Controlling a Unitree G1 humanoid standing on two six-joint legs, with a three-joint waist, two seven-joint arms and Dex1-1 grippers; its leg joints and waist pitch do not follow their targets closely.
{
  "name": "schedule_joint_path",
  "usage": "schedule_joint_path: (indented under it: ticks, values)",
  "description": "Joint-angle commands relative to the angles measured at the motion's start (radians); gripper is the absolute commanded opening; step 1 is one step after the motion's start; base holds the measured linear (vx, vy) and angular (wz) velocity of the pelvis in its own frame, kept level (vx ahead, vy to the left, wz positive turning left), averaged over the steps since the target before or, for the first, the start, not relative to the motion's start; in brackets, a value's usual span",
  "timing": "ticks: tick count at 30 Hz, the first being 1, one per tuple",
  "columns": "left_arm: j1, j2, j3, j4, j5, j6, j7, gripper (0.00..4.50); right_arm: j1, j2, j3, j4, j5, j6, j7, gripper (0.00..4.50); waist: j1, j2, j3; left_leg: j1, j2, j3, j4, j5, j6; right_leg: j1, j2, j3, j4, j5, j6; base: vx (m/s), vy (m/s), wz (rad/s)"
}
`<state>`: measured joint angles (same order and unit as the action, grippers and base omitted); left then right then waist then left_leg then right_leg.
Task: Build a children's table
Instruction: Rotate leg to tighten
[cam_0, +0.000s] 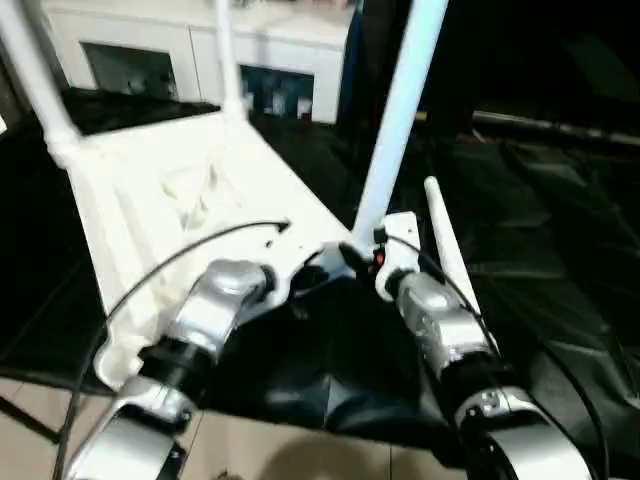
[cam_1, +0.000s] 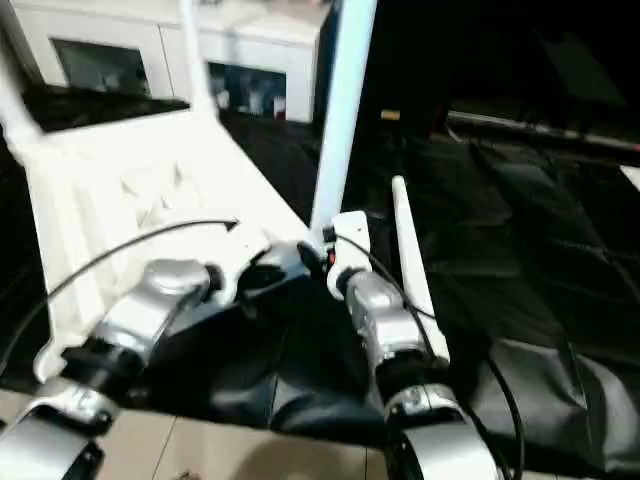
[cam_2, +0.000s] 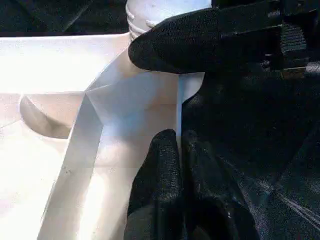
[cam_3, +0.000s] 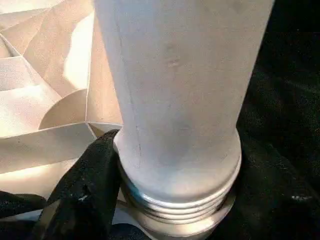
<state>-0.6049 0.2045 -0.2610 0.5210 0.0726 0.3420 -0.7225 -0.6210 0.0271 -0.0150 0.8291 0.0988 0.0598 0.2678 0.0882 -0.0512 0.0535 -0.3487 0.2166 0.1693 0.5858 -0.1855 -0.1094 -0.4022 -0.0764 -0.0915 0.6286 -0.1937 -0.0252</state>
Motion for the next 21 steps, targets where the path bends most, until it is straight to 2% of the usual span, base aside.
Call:
schedule_joint_path:
  ticks: [1, 3, 4, 7, 8, 9, 11, 16, 19, 21]
  values:
    - [-0.008, -0.027, -0.016, -0.013, -0.024, -0.040, -0.017, 0.00, 0.008, 0.046, 0.026, 0.013, 0.019, 0.008, 0.076, 3.36, 0.001, 0.008, -0.063, -0.003, 0.013, 0.000, -0.071, -0.194, 0.001, 0.051, -0.068, 0.058, -0.088, -0.248, -0.130, 0.000, 0.000, 0.00]
    - [0.004, -0.008, -0.015, -0.031, -0.031, -0.051, -0.045, 0.00, 0.014, 0.028, 0.035, -0.007, 0.026, 0.005, 0.140, 3.49, 0.001, 0.008, -0.063, -0.004, 0.014, 0.000, -0.070, -0.191, 0.007, 0.053, -0.069, 0.058, -0.087, -0.238, -0.136, 0.000, 0.000, 0.00]
    - [0.012, 0.008, -0.019, -0.037, -0.033, -0.075, -0.067, 0.00, 0.016, 0.017, 0.039, -0.018, 0.031, 0.001, 0.177, 3.56, 0.000, 0.004, -0.062, -0.006, 0.015, -0.001, -0.072, -0.194, 0.016, 0.055, -0.070, 0.057, -0.087, -0.244, -0.139, 0.000, 0.000, 0.00]
    - [0.020, 0.020, -0.019, -0.041, -0.034, -0.087, -0.091, 0.00, 0.011, 0.005, 0.039, -0.019, 0.034, -0.001, 0.203, 3.86, 0.000, 0.007, -0.061, -0.005, 0.015, 0.000, -0.071, -0.189, 0.018, 0.053, -0.069, 0.058, -0.088, -0.246, -0.143, 0.000, 0.000, 0.00]
    - [0.031, 0.036, -0.018, -0.051, -0.041, -0.105, -0.120, 0.00, 0.013, -0.020, 0.058, -0.035, 0.025, 0.000, 0.243, 3.92, 0.001, 0.008, -0.062, -0.005, 0.016, -0.001, -0.072, -0.187, 0.019, 0.054, -0.071, 0.058, -0.087, -0.246, -0.147, 0.000, 0.000, 0.00]
    - [0.051, 0.070, -0.016, -0.076, -0.058, -0.110, -0.173, 0.00, 0.025, -0.068, 0.084, -0.082, 0.031, 0.025, 0.339, 3.92, 0.003, 0.007, -0.061, -0.003, 0.017, -0.001, -0.072, -0.183, 0.023, 0.055, -0.068, 0.057, -0.088, -0.236, -0.149, 0.000, 0.000, 0.00]
    - [0.063, 0.093, -0.015, -0.090, -0.067, -0.116, -0.208, 0.00, 0.035, -0.098, 0.093, -0.116, 0.040, 0.042, 0.398, 3.92, 0.003, 0.008, -0.060, -0.004, 0.018, 0.001, -0.072, -0.184, 0.032, 0.054, -0.069, 0.059, -0.087, -0.227, -0.155, 0.000, 0.000, 0.00]
    - [0.097, 0.166, -0.013, -0.139, -0.104, -0.133, -0.334, 0.00, 0.058, -0.187, 0.125, -0.182, 0.044, 0.066, 0.570, 3.92, 0.006, 0.010, -0.060, -0.002, 0.020, 0.001, -0.071, -0.175, 0.033, 0.053, -0.069, 0.059, -0.083, -0.213, -0.167, 0.000, 0.000, 0.00]
    - [0.110, 0.195, -0.014, -0.152, -0.109, -0.130, -0.372, 0.00, 0.061, -0.220, 0.157, -0.186, 0.019, 0.062, 0.622, 3.92, 0.008, 0.013, -0.061, 0.004, 0.021, 0.003, -0.071, -0.175, 0.031, 0.050, -0.068, 0.059, -0.079, -0.179, -0.190, 0.000, 0.000, 0.00]
    - [0.116, 0.203, -0.012, -0.160, -0.114, -0.127, -0.382, 0.00, 0.064, -0.229, 0.171, -0.193, 0.018, 0.070, 0.645, 3.92, 0.008, 0.010, -0.062, 0.000, 0.021, 0.003, -0.071, -0.163, 0.031, 0.054, -0.068, 0.059, -0.075, -0.153, -0.197, 0.000, 0.000, 0.00]
